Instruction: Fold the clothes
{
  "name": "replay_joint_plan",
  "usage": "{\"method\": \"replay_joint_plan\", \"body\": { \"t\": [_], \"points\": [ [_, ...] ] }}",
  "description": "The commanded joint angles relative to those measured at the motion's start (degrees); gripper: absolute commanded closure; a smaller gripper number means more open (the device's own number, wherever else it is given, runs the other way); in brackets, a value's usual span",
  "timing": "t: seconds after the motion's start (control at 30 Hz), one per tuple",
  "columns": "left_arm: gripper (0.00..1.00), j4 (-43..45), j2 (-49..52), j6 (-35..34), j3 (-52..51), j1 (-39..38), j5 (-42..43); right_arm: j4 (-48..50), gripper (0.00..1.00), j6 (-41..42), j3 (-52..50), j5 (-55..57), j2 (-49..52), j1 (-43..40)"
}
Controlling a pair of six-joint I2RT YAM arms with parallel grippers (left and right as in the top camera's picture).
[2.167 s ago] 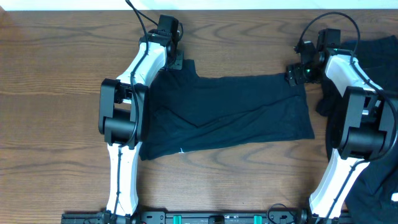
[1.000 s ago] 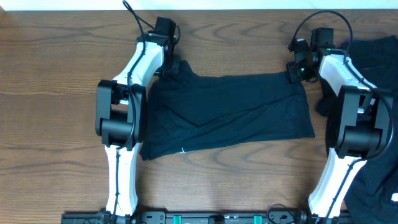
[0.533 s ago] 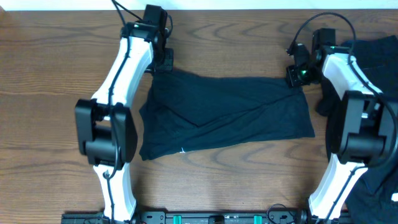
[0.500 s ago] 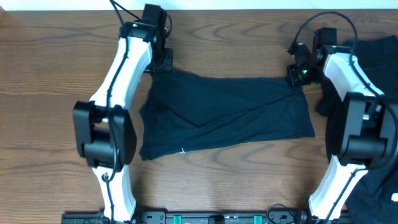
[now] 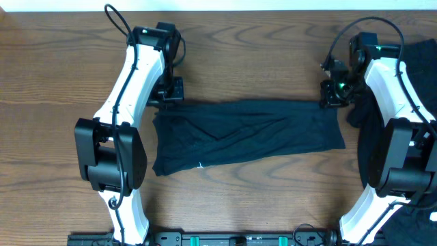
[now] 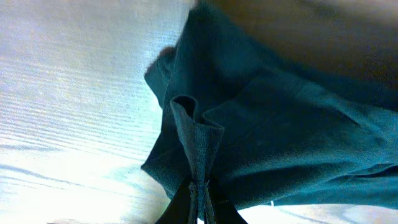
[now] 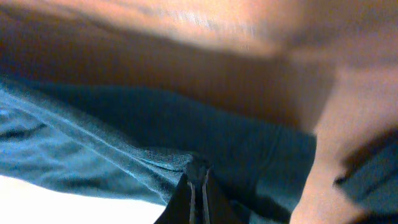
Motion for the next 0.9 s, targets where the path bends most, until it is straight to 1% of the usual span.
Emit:
{"method": "replay_joint_plan", "body": {
  "t": [0.0, 0.1, 0.17, 0.3, 0.4, 0.53, 0.7, 0.87],
  "points": [
    [0.94, 0.3, -0.2, -1.7, -4.2, -0.1, 2.2, -2.4, 0.99, 5.3, 0.1, 2.9, -0.4, 0.4],
    [0.94, 2.1, -0.2, -1.5, -9.0, -0.1, 3.0, -4.6, 0.99, 5.5, 0.1, 3.3, -0.4, 0.2],
    [0.94, 2.6, -0.2, -1.4, -11.1, -0.1, 3.0, -6.4, 0.99, 7.7, 0.1, 4.7, -0.4, 0.1],
    [0.94, 2.6, -0.4, -1.4, -12.2, -0.1, 3.0, -9.6, 0.99, 14.0, -0.1, 12.9, -0.4, -0.1],
    [0.94, 2.4, -0.5, -1.5, -12.2, -0.2, 3.0, -9.7, 0.99, 16.4, -1.0, 14.0, -0.4, -0.2],
    [0.94, 1.4, -0.5, -1.5, -12.2, -0.3, 3.0, -8.6, 0.99, 16.4, -4.5, 14.0, -0.4, 0.0],
    [0.94, -1.5, -0.5, -1.5, -12.2, -0.5, 3.2, -3.6, 0.99, 16.4, -10.1, 14.0, -0.4, -0.1],
    [0.94, -2.4, -0.5, -1.5, -13.0, -1.0, 3.2, -1.5, 0.99, 16.4, -12.6, 14.0, -0.4, -0.1]
  ]
}}
